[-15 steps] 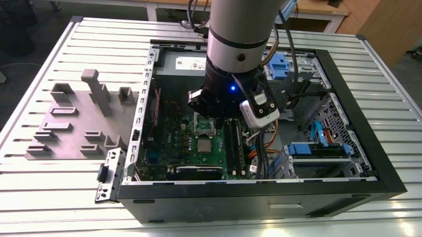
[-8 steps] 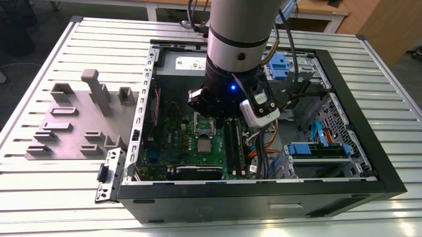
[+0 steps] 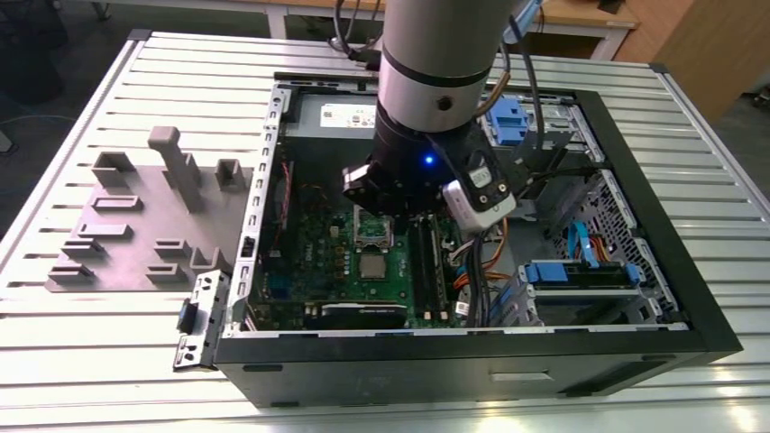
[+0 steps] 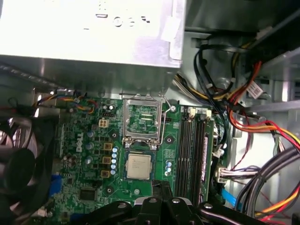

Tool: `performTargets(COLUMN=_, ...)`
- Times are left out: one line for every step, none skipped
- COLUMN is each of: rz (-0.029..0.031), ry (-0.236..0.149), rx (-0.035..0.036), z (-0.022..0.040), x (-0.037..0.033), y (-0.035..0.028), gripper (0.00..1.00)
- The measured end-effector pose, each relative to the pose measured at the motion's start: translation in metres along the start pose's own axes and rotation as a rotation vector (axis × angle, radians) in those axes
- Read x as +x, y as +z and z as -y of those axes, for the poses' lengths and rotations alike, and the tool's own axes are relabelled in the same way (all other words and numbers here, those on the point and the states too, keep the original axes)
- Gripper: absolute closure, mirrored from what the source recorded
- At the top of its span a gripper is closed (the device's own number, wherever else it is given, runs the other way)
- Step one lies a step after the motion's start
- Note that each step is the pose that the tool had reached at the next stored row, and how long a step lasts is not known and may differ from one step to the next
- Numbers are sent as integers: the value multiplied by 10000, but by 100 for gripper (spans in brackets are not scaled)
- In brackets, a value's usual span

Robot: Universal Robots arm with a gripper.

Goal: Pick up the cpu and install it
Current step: 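Close the cpu cover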

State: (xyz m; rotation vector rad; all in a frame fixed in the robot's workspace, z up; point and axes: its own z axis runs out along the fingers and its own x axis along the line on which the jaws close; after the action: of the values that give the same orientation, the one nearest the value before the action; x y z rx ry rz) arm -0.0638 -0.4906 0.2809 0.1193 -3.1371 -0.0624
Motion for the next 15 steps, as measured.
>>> performTargets(rz=-6, ry=-148, rx=-1, z=0, x=0, y=0, gripper=89)
performTargets(rz=-11, ry=-289, rx=-1, z=0, x=0, y=1, gripper=89)
performTargets(rz=-17, ry=-422, rx=-1, z=0, x=0, y=1, gripper=89)
performTargets(rz=-21, ry=-535, rx=-1, z=0, x=0, y=0, gripper=89)
performTargets(rz=-25, ry=-637, rx=-2, z=0, x=0, y=1, gripper=89)
performTargets(rz=-29, ry=-730, rx=-1, z=0, x=0, y=1, gripper=89)
performTargets(rz=-32, ry=-823, rx=-1, z=0, x=0, y=1, gripper=89)
performTargets(rz=-36, ry=-907, rx=-1, z=0, x=0, y=1, gripper=89)
performTargets(rz=-39, ry=-987, rx=-1, z=0, x=0, y=1, gripper=89)
performTargets(rz=-42, ry=-1070, rx=-2, z=0, x=0, y=1, gripper=89)
performTargets(rz=-45, ry=-1151, rx=-1, z=0, x=0, y=1, gripper=89)
performTargets(rz=-48, ry=-1230, rx=-2, z=0, x=0, y=1, gripper=89)
performTargets(rz=-51, ry=-1303, rx=-1, z=0, x=0, y=1, gripper=89)
performTargets(rz=-54, ry=-1368, rx=-1, z=0, x=0, y=1, gripper=89)
performTargets(rz=-56, ry=-1429, rx=-1, z=0, x=0, y=1, gripper=89)
